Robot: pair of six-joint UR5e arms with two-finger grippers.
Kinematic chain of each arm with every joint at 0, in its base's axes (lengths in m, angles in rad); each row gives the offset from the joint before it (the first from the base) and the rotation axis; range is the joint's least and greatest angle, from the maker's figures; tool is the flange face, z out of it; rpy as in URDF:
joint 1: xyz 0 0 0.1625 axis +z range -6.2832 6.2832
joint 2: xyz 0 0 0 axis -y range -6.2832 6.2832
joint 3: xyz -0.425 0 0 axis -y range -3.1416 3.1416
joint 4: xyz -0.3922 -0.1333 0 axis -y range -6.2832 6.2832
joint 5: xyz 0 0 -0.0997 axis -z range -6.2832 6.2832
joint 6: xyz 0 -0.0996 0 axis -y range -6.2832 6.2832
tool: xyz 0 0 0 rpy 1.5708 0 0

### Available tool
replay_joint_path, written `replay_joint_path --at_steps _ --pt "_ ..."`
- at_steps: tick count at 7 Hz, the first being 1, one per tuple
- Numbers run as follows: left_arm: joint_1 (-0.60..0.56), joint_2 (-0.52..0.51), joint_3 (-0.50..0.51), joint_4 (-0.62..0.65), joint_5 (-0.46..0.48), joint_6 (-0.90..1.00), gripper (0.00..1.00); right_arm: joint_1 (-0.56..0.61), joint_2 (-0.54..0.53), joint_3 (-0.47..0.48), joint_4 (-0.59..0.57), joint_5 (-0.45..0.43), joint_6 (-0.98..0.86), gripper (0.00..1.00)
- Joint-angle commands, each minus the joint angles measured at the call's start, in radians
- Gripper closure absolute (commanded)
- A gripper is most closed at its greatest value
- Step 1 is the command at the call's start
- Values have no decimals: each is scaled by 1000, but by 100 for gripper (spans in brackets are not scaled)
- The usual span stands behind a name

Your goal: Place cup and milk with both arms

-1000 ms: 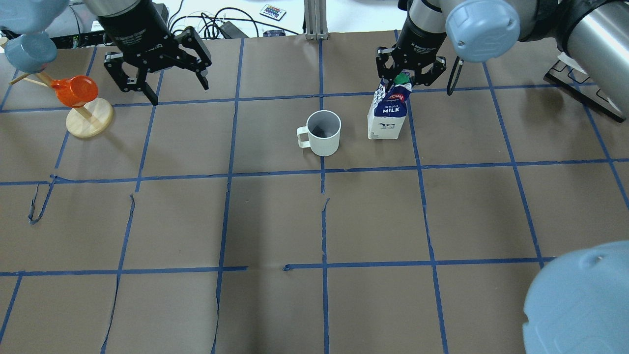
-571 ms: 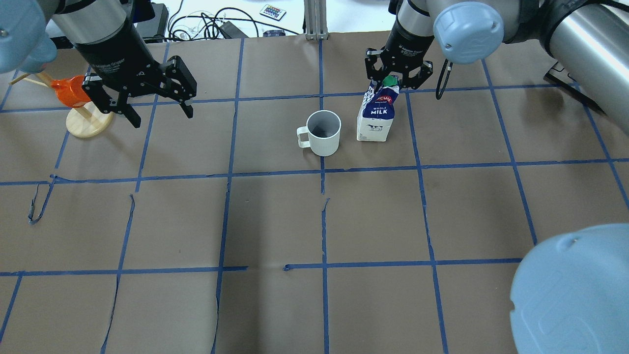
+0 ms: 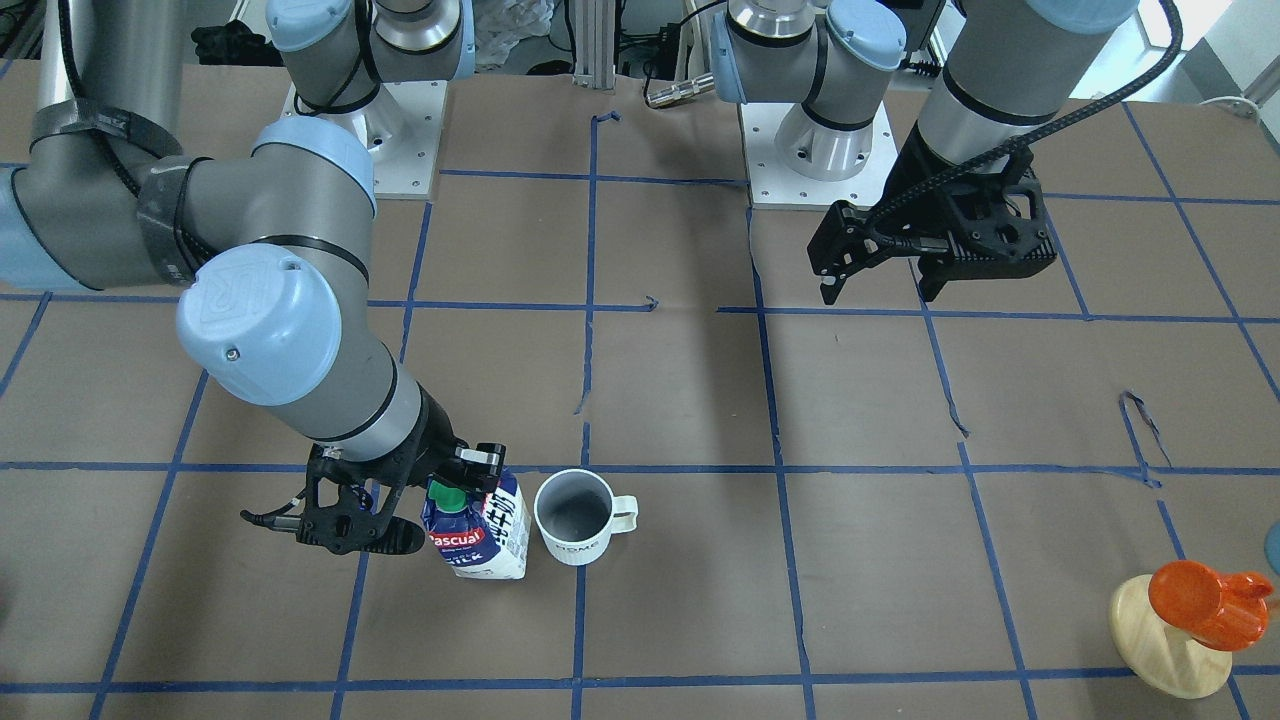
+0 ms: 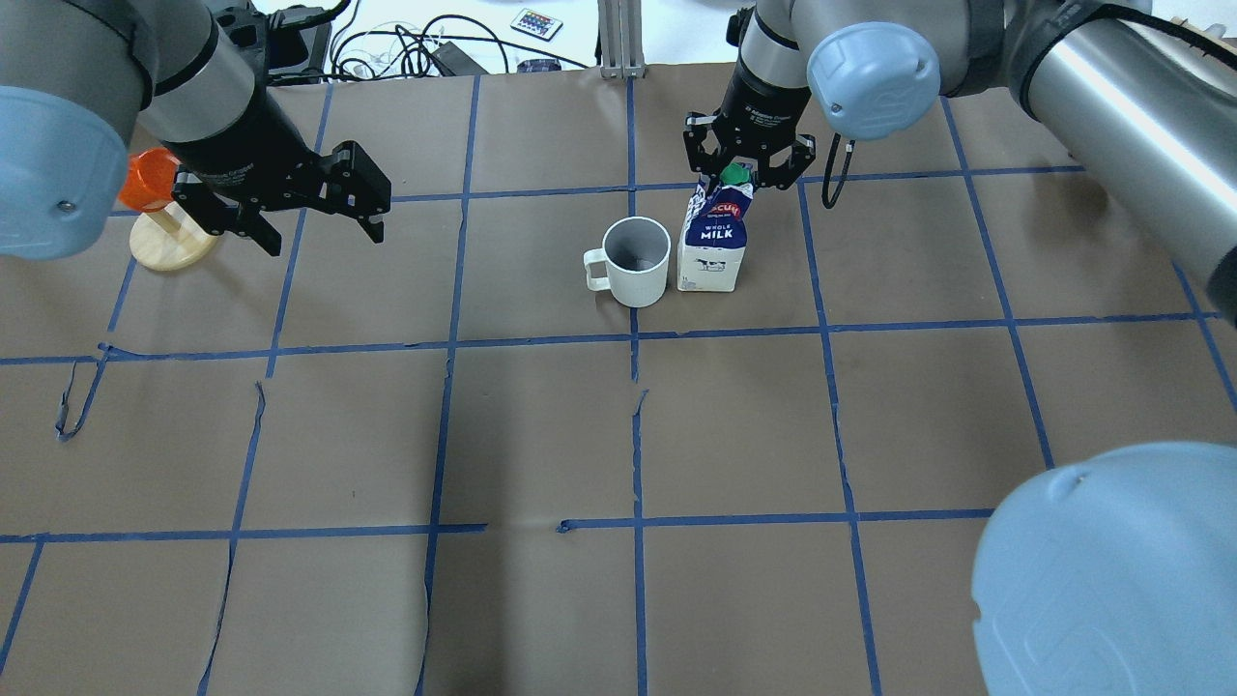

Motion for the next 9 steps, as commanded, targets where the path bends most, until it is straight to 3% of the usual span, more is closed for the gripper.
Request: replay_joint_path --at_steps 1,2,3,6,9 --pt "-3 2 -2 8 -4 3 0 7 1 0 -1 0 -12 90" --pt "-2 4 -2 8 -2 3 0 7 1 0 -3 0 -15 76" --pt "-3 4 -2 8 -4 3 0 7 1 9 -44 -1 -12 1" --pt "-3 8 -4 8 1 3 0 4 -34 15 -38 -17 -18 0" --pt "1 8 -5 8 3 4 0 -8 -176 18 138 -101 -23 0"
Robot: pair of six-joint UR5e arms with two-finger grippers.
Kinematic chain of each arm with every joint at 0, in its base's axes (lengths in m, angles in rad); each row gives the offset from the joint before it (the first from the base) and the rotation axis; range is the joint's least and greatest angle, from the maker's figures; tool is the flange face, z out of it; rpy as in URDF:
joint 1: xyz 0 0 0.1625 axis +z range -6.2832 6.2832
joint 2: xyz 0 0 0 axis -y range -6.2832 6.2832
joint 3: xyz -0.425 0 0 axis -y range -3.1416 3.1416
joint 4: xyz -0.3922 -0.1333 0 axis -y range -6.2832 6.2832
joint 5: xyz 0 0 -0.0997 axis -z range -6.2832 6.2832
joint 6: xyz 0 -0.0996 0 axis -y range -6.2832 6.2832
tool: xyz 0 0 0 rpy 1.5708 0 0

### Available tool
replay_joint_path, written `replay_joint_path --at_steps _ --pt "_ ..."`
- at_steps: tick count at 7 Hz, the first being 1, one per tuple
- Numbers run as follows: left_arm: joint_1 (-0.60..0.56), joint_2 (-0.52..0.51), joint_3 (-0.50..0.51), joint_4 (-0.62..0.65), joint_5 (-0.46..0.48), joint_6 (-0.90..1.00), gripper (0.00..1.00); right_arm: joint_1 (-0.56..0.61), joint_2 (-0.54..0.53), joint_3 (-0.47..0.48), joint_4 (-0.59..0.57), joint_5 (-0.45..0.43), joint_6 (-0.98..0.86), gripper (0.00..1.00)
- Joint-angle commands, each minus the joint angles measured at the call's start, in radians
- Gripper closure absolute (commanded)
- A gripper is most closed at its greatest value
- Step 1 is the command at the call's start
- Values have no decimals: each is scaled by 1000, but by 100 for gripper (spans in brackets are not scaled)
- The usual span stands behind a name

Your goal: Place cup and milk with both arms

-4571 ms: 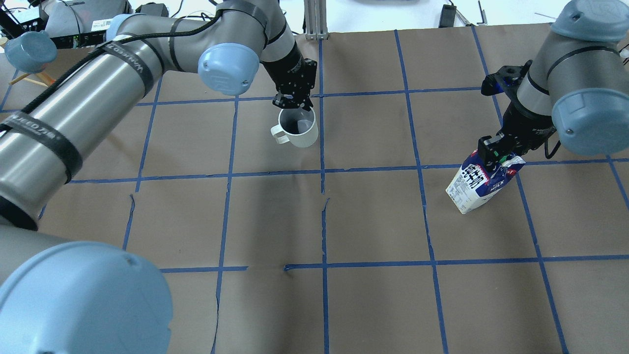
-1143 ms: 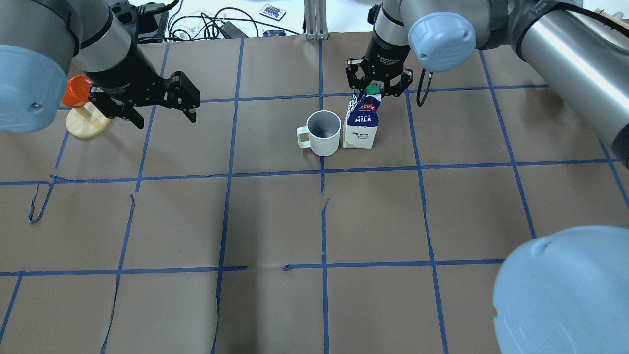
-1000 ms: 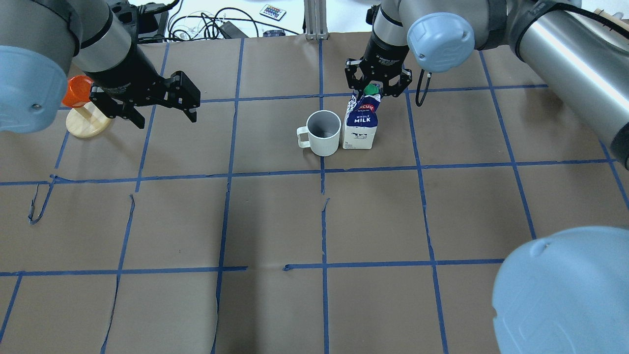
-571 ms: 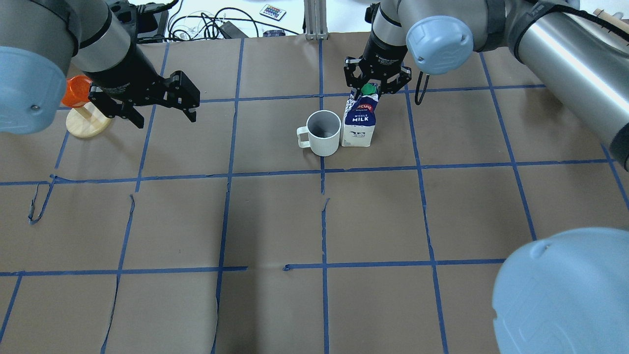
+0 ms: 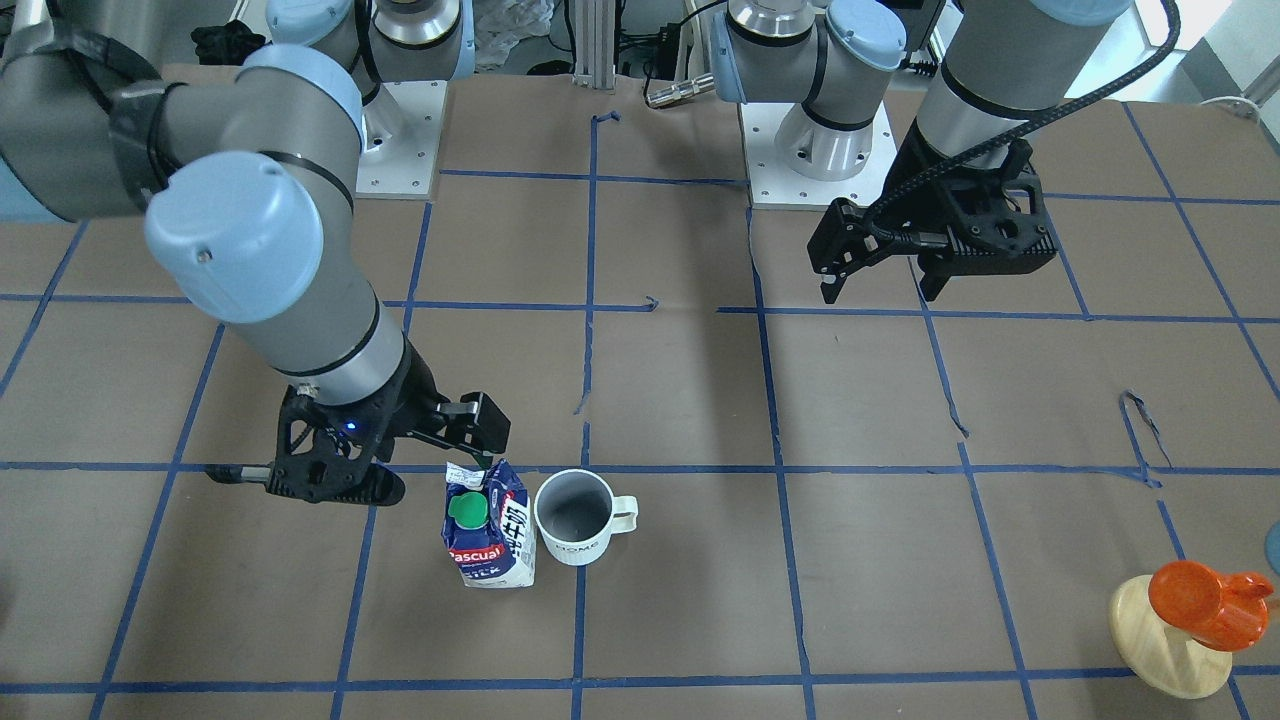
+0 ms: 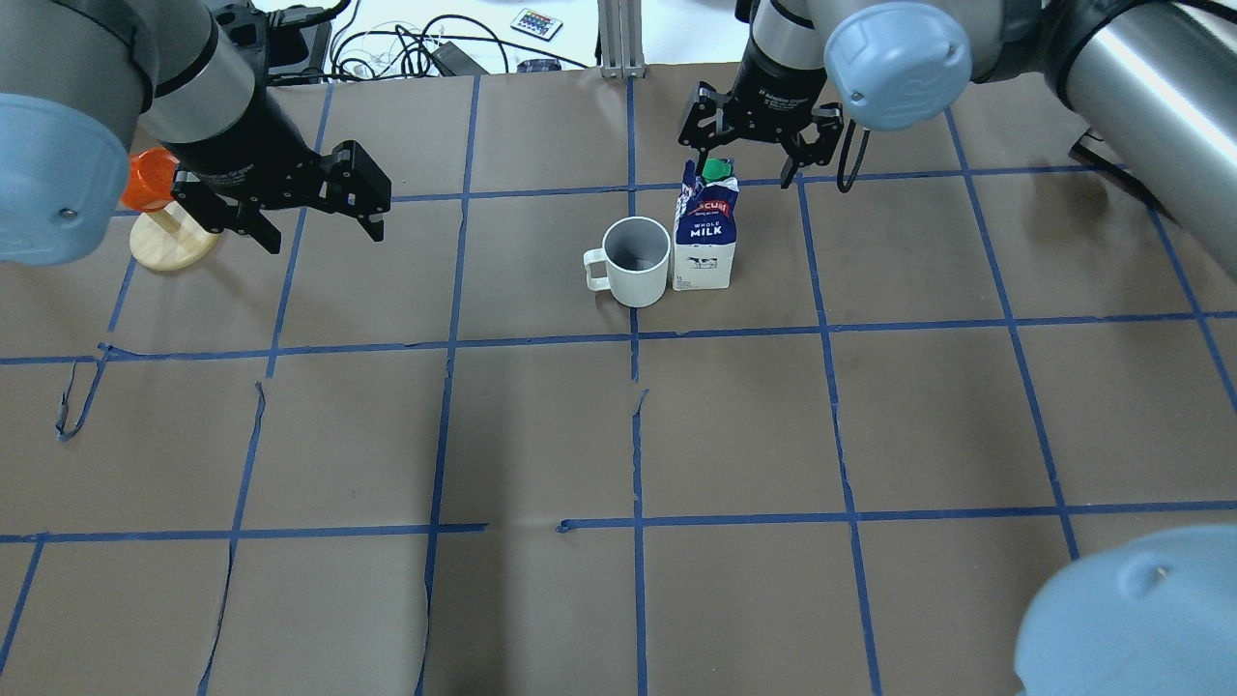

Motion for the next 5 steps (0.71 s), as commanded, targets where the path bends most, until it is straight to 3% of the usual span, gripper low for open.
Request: replay_joint_path --at_steps 1,5 --pt "0 1 0 0 -5 0 0 -16 -108 4 134 -47 -2 0" --pt "-2 2 -6 8 -2 0 0 -84 -201 23 277 -104 -182 0"
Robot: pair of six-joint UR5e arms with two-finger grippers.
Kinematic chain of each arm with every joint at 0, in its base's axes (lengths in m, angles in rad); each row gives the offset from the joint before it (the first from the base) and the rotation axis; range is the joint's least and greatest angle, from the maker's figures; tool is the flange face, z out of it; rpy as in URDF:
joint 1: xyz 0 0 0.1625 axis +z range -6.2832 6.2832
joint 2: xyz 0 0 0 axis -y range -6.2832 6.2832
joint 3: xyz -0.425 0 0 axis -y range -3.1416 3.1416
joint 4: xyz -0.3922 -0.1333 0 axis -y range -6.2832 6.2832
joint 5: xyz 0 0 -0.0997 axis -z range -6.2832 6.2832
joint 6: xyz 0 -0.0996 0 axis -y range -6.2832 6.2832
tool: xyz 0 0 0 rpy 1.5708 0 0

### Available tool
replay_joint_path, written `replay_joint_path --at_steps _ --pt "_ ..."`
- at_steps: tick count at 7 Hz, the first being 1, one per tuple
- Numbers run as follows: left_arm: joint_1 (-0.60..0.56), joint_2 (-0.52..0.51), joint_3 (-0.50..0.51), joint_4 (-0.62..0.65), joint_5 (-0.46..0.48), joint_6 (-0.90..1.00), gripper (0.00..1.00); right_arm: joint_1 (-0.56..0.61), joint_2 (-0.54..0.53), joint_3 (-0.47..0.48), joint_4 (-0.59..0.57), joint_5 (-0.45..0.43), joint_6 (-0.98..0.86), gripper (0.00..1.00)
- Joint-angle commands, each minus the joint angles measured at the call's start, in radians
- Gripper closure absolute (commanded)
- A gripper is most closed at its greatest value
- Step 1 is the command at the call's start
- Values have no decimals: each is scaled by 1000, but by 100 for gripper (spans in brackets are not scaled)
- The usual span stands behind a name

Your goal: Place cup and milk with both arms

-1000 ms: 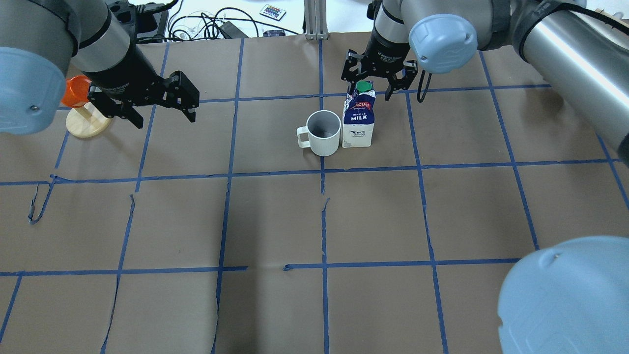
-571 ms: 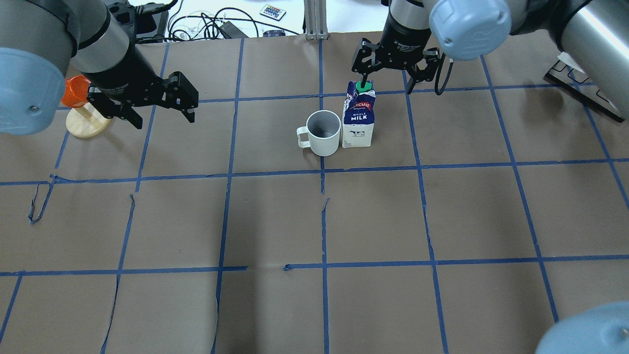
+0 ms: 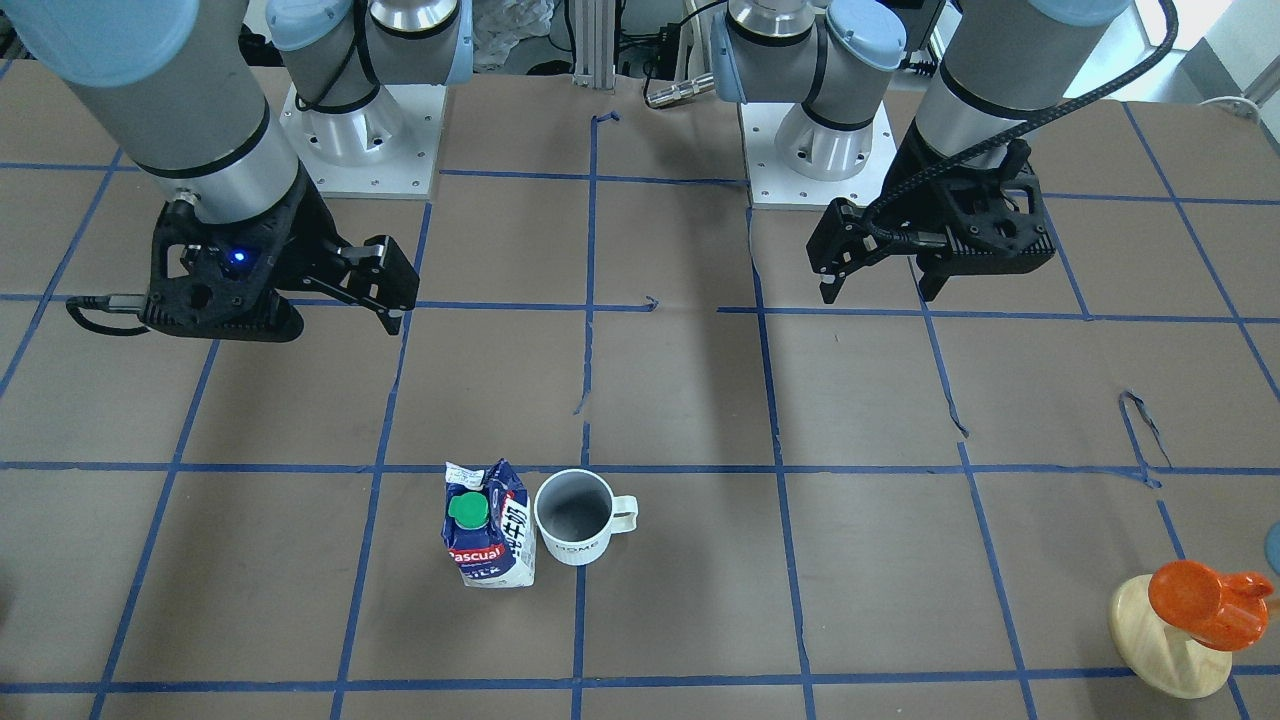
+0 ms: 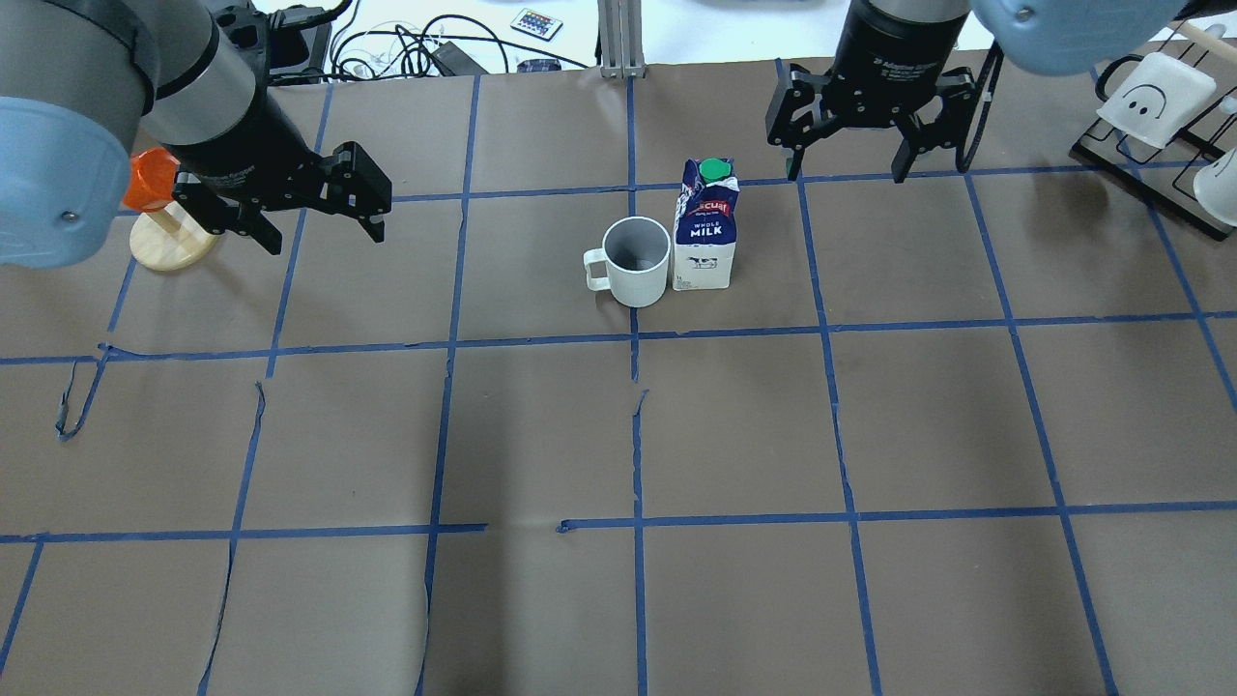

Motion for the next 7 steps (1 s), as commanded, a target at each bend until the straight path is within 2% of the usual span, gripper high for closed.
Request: replay_joint_path --at_steps 1,2,7 --pt "-1 0 2 2 -1 0 0 -19 -60 53 24 -8 -31 0" --pt "-1 0 4 2 -5 0 0 -20 -97 97 7 -8 -34 0" --pt "-2 2 2 4 -5 -2 0 -29 -102 108 -5 -3 -32 0"
